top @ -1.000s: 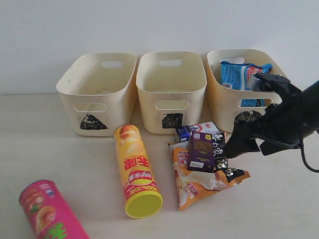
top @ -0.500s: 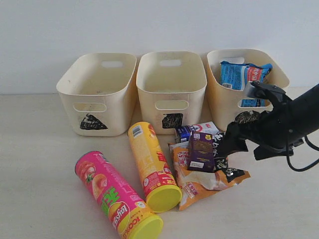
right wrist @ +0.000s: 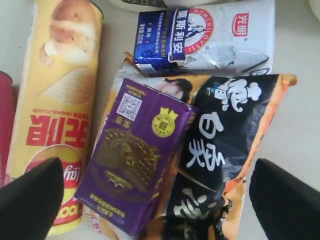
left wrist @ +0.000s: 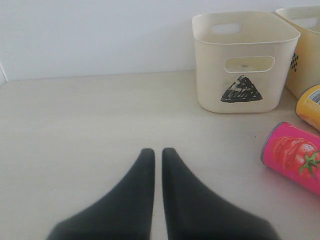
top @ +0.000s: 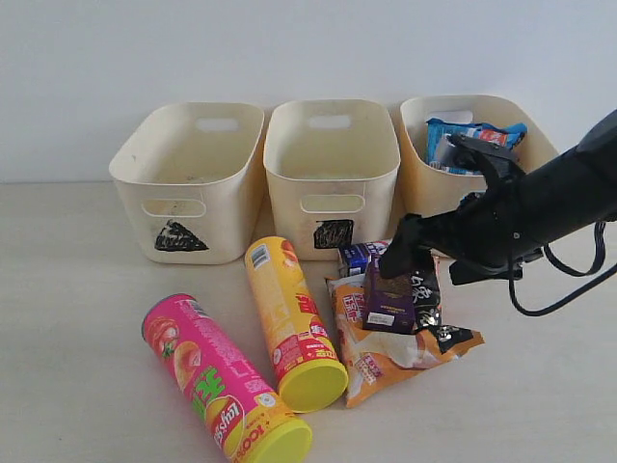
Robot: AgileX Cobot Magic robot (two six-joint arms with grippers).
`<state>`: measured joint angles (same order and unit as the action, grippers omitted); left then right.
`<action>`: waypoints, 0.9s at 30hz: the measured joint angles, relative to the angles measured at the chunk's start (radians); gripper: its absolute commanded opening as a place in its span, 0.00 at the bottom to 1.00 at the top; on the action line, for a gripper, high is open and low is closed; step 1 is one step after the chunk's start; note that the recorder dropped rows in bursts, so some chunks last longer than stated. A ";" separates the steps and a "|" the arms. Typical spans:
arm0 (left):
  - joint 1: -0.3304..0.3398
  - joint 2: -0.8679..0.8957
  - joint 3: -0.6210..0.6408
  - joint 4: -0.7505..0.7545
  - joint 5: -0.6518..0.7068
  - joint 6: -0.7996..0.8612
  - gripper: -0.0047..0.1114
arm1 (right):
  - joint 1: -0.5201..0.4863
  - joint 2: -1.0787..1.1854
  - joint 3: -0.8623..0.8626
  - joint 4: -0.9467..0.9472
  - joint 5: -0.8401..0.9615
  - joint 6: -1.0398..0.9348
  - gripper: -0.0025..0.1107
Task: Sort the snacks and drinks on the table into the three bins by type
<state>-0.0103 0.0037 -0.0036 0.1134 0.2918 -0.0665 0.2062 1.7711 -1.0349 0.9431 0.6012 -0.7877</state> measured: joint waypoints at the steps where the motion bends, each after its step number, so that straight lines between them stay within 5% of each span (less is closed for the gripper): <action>1: 0.000 0.000 0.000 0.000 0.000 0.000 0.07 | 0.002 0.000 0.000 -0.016 -0.008 -0.001 0.79; 6: 0.000 0.000 0.000 0.000 0.000 0.000 0.07 | -0.028 0.000 0.000 -0.154 -0.026 0.030 0.60; 14: 0.000 0.000 0.000 0.000 0.000 0.000 0.07 | -0.207 0.048 -0.041 -0.171 0.209 0.041 0.68; 27: 0.000 0.000 0.000 0.000 0.000 0.000 0.07 | -0.185 0.217 -0.043 -0.030 0.300 -0.049 0.68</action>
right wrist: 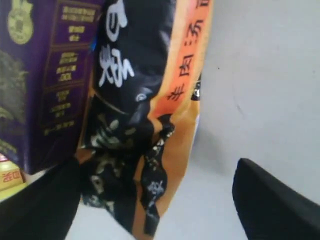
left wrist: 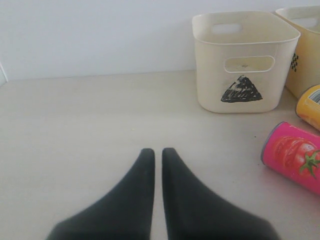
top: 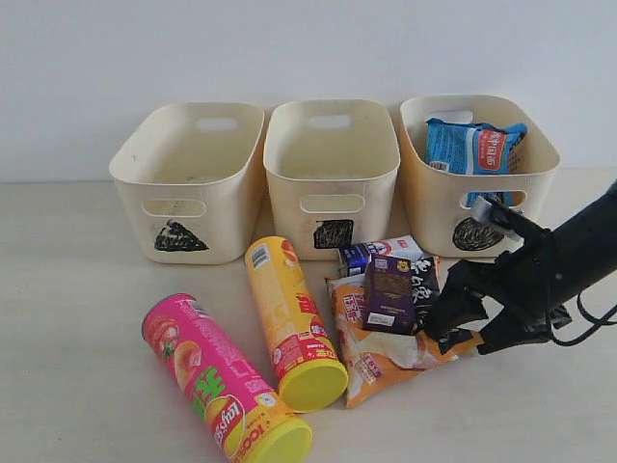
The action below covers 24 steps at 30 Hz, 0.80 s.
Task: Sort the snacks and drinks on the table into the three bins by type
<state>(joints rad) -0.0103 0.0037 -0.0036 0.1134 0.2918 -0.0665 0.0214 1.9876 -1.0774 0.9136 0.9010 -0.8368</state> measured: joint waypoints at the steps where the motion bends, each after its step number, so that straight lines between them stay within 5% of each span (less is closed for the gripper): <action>1: 0.000 0.000 0.000 0.000 0.000 0.000 0.07 | 0.000 0.011 0.000 0.008 0.000 -0.006 0.68; 9: 0.000 0.000 0.000 0.000 0.000 0.000 0.07 | 0.000 0.068 -0.006 0.162 0.044 -0.125 0.66; 17: 0.000 0.000 0.000 0.000 0.000 0.000 0.07 | 0.000 0.120 -0.010 0.207 0.058 -0.155 0.34; 20: 0.000 0.000 0.000 0.000 0.000 0.000 0.07 | 0.000 0.134 -0.010 0.210 0.062 -0.186 0.02; 24: 0.000 0.000 0.000 0.000 0.000 0.000 0.07 | -0.004 0.116 -0.010 0.204 0.073 -0.225 0.02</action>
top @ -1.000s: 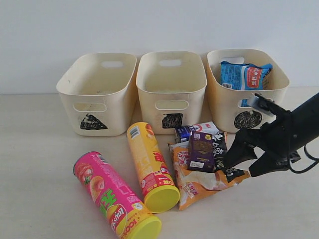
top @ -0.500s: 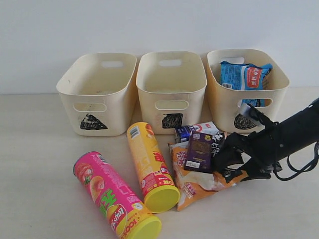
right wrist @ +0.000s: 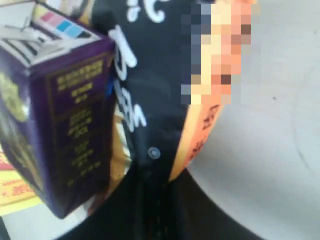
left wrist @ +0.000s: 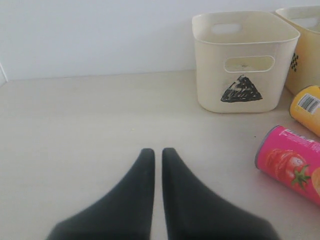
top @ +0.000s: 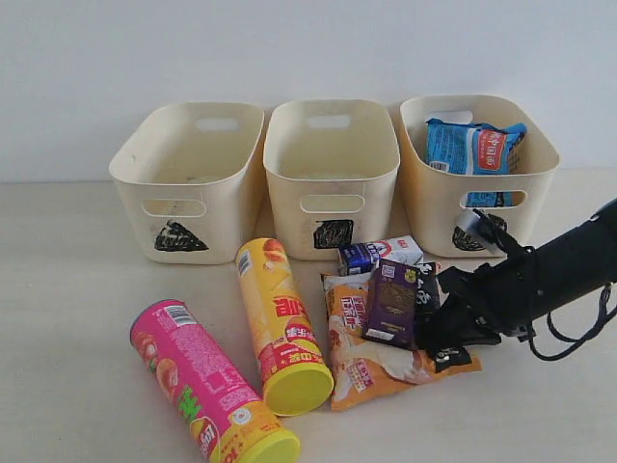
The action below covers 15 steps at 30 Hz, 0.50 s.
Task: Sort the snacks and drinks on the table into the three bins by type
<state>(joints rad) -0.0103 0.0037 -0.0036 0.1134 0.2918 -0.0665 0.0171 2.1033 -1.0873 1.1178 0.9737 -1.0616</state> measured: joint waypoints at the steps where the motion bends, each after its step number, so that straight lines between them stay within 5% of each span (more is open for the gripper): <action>1: 0.000 0.000 0.000 0.000 0.000 0.000 0.07 | -0.006 -0.012 0.002 -0.014 -0.004 -0.003 0.02; 15: 0.000 0.000 0.000 0.000 0.000 0.000 0.07 | -0.140 -0.341 0.006 -0.081 -0.153 0.041 0.02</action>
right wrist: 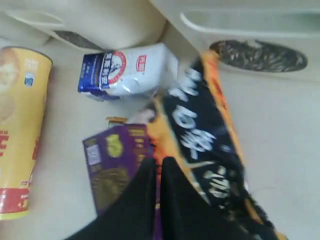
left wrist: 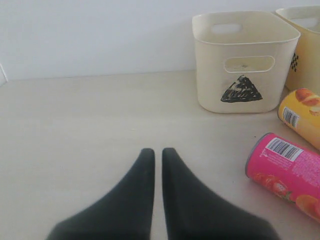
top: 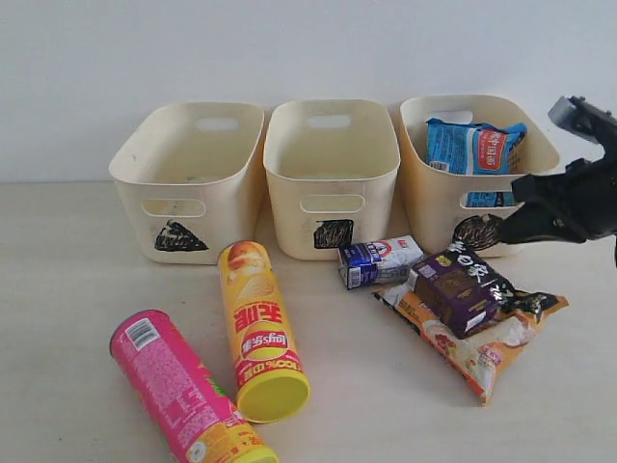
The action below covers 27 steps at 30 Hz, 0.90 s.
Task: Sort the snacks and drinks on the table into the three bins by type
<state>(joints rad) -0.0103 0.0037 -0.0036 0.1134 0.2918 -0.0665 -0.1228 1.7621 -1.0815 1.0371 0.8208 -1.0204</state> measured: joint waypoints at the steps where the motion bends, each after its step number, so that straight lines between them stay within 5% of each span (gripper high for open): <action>1: 0.000 0.000 0.000 0.000 0.000 0.000 0.07 | 0.000 -0.017 0.000 0.004 -0.009 0.000 0.02; 4: 0.000 0.000 0.000 0.000 0.000 0.000 0.07 | 0.000 -0.051 0.000 0.009 -0.024 0.003 0.02; 7: 0.000 0.000 0.000 0.000 0.000 0.000 0.07 | 0.000 -0.066 0.000 -0.033 -0.013 0.029 0.13; 13: 0.000 0.000 0.000 0.000 0.000 0.000 0.07 | 0.000 -0.066 0.000 -0.394 -0.006 0.301 0.73; 19: 0.000 0.000 0.000 0.000 0.000 0.000 0.07 | -0.004 -0.066 0.051 -0.495 0.048 0.470 0.67; 27: 0.000 0.000 0.000 0.000 0.000 0.000 0.07 | -0.086 0.026 0.128 -0.233 0.049 0.340 0.67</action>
<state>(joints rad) -0.0103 0.0037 -0.0036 0.1134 0.2918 -0.0665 -0.2091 1.7880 -0.9535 0.8037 0.8694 -0.6803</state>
